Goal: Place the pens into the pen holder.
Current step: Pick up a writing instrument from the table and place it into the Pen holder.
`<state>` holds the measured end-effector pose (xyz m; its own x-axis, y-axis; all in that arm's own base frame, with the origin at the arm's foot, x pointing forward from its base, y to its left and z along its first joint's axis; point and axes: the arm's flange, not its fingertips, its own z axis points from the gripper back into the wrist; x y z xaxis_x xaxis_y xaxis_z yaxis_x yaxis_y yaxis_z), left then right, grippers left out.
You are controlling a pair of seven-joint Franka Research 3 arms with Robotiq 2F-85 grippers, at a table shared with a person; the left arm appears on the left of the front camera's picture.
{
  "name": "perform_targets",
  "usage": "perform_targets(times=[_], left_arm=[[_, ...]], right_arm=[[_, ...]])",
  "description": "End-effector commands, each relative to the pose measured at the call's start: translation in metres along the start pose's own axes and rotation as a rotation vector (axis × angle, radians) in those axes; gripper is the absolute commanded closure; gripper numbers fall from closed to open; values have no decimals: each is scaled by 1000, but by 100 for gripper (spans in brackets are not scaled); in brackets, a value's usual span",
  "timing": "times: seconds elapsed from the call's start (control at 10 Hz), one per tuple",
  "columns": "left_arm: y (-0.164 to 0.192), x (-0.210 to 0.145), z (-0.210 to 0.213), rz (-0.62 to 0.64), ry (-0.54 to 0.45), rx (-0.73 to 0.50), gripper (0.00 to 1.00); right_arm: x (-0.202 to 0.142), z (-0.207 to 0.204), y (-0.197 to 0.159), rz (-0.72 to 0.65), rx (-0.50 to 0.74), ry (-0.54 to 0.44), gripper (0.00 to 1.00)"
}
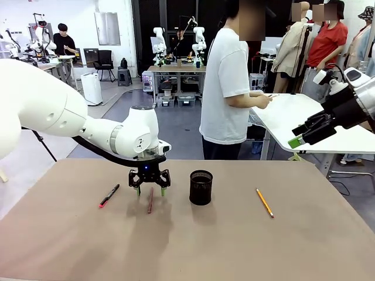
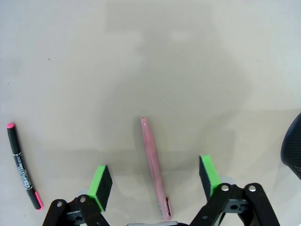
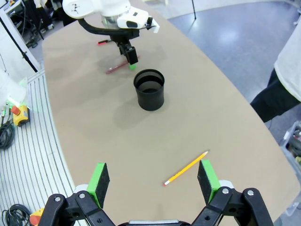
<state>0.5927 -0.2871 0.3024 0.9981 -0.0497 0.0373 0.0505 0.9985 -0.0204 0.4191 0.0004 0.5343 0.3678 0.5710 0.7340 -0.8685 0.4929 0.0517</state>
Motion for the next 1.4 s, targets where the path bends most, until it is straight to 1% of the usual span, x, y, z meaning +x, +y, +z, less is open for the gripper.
perform_targets(times=[0.0,0.4,0.8,1.0,1.1,1.2,1.3], left_arm=[[3,-5,-2,12,-11,4,26],[3,-5,-2,2,-8,20,100],[-2,-10,1,-12,12,29,100],[-4,-13,7,-41,18,7,100],[-7,-13,13,-71,2,-39,100],[-3,-14,26,-130,29,-182,100],[6,-16,38,-272,26,-317,100]], right_arm=[[0,-1,1,0,9,-30,0],[0,-1,1,0,9,-30,0],[0,-1,1,0,9,-30,0],[0,-1,1,0,9,-30,0],[0,-1,1,0,9,-30,0],[0,-1,1,0,9,-30,0],[0,-1,1,0,9,-30,0]])
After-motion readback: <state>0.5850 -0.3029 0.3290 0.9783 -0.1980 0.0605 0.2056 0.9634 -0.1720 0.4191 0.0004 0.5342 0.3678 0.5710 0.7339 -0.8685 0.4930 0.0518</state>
